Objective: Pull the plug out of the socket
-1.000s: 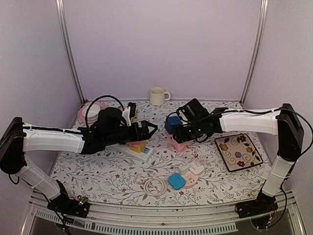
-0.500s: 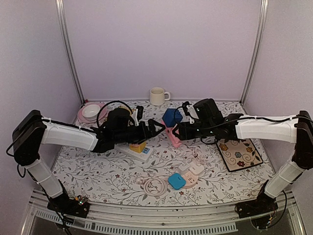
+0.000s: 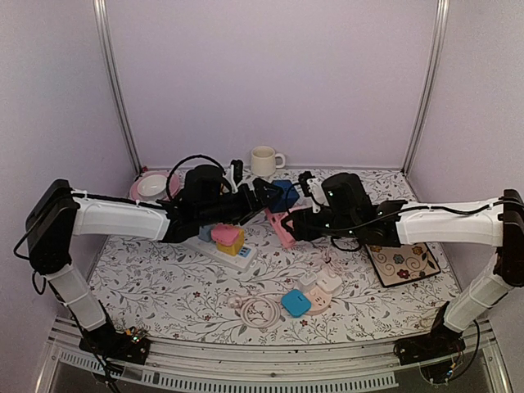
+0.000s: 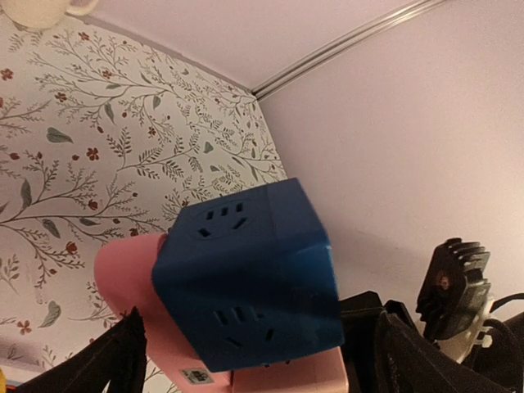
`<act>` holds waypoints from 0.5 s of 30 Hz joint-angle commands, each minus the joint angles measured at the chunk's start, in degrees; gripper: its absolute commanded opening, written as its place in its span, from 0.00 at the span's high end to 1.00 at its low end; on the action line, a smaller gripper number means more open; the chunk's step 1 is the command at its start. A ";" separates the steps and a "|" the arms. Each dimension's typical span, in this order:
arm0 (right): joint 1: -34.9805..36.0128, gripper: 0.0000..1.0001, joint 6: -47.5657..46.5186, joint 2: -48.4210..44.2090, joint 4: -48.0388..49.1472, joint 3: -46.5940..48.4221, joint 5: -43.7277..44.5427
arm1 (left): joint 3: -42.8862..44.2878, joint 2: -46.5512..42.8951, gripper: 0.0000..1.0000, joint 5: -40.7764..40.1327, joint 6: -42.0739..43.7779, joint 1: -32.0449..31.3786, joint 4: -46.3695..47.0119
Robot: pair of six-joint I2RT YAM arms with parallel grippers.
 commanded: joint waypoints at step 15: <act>0.57 0.68 0.53 -6.82 11.73 0.36 0.15 | -4.20 -2.82 0.03 -2.05 2.60 -2.87 0.86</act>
